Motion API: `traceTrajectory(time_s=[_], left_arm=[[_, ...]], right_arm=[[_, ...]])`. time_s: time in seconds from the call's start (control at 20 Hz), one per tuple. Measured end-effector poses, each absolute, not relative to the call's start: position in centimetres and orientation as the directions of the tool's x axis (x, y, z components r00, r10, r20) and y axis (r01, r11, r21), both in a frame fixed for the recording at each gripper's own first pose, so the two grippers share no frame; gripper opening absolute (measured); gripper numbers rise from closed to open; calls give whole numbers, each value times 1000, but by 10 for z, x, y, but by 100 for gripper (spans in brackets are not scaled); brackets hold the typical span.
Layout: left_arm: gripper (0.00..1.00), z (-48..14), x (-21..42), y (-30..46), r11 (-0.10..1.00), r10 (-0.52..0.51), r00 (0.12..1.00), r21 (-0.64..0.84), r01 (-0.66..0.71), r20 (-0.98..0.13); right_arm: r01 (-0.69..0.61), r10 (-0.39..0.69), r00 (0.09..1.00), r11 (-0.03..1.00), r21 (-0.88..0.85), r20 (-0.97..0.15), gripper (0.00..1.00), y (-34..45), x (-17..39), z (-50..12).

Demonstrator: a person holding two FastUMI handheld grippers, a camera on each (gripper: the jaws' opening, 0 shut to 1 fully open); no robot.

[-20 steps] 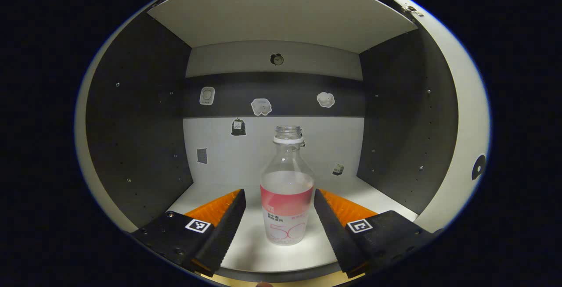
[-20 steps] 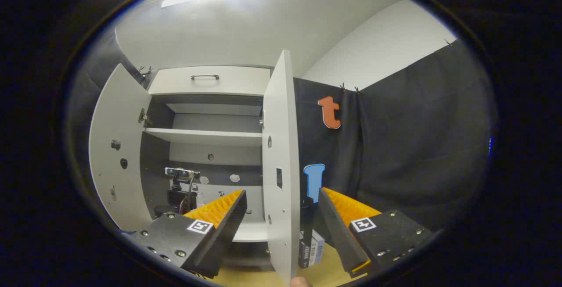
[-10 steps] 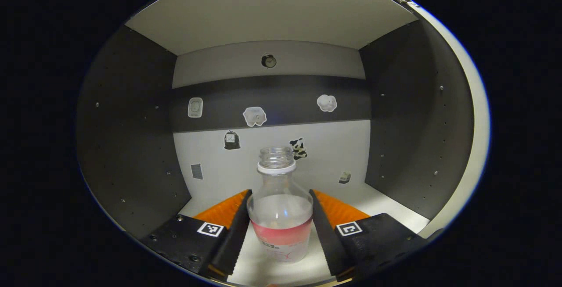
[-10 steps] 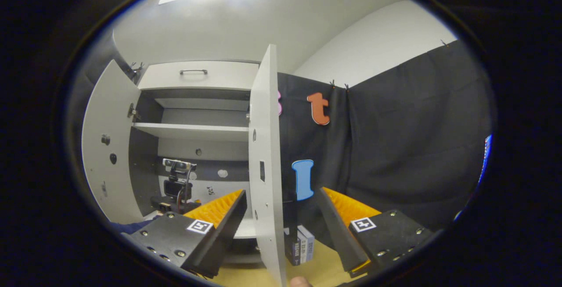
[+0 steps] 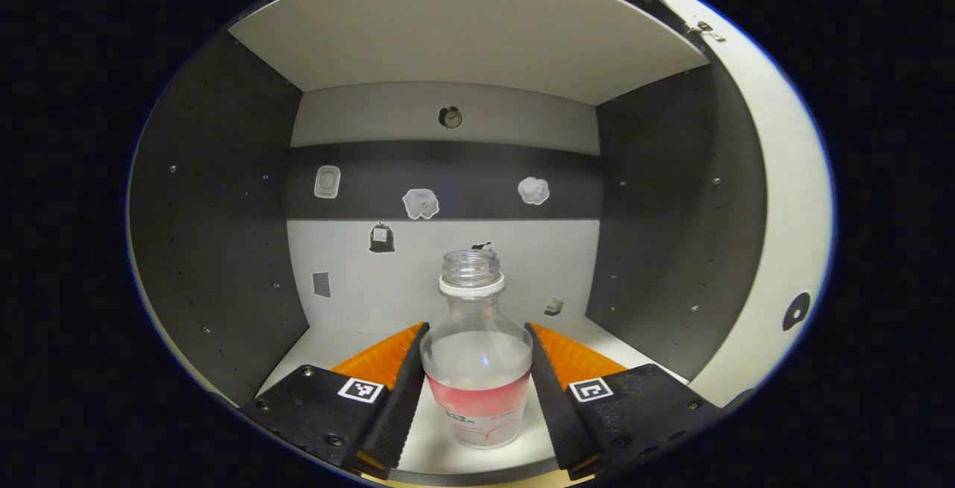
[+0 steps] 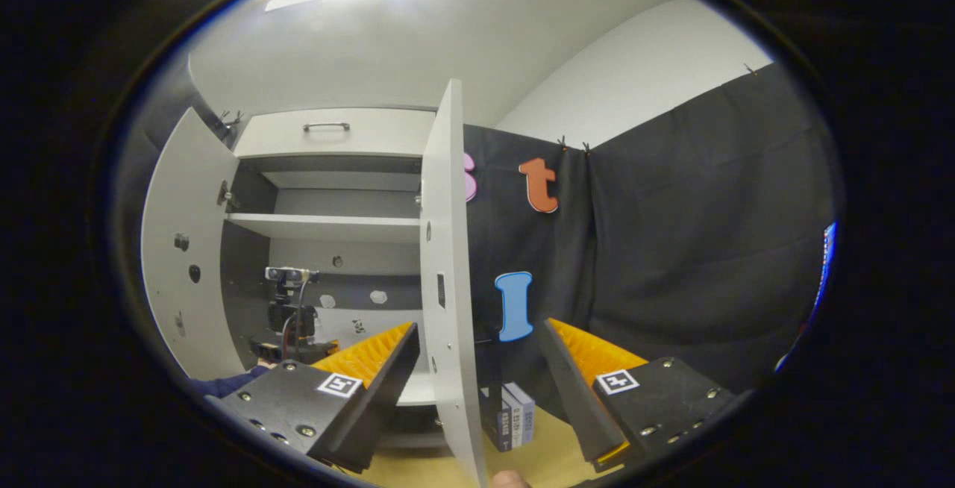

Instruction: Grasp the bottle in the cabinet with the left hand and place it on the coaster, then close the right door with the right hand and the left door with the left hand.

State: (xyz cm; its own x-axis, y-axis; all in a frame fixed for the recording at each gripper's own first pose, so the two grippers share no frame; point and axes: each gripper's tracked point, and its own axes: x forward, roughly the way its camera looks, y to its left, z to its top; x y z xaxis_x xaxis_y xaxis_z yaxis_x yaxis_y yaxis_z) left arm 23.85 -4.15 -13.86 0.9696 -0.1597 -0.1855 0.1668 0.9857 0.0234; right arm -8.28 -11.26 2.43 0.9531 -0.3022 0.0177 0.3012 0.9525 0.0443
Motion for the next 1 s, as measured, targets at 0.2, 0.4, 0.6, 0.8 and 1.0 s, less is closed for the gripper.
traceTrajectory(time_s=[0.2, 0.4, 0.6, 0.8, 1.0], left_arm=[[75, -125, 189, -52, 967, -250, 954, 8, 255, -167], [75, -118, 133, -63, 938, -336, 933, 41, 343, -130], [75, -137, 78, -73, 898, -420, 898, 87, 432, -130], [75, -183, 24, -86, 848, -502, 840, 71, 525, -206], [76, -243, -12, -85, 853, -509, 807, -48, 520, -298]], right_arm=[[260, -262, 965, 964, 54, 20, 99, -109, -82, 24], [222, -225, 973, 973, 59, 43, 98, -109, -84, 29], [204, -206, 976, 978, 40, 62, 98, -109, -88, 37], [198, -199, 977, 980, 25, 78, 98, -114, -87, 43], [193, -193, 977, 981, 9, 88, 98, -116, -87, 44]])
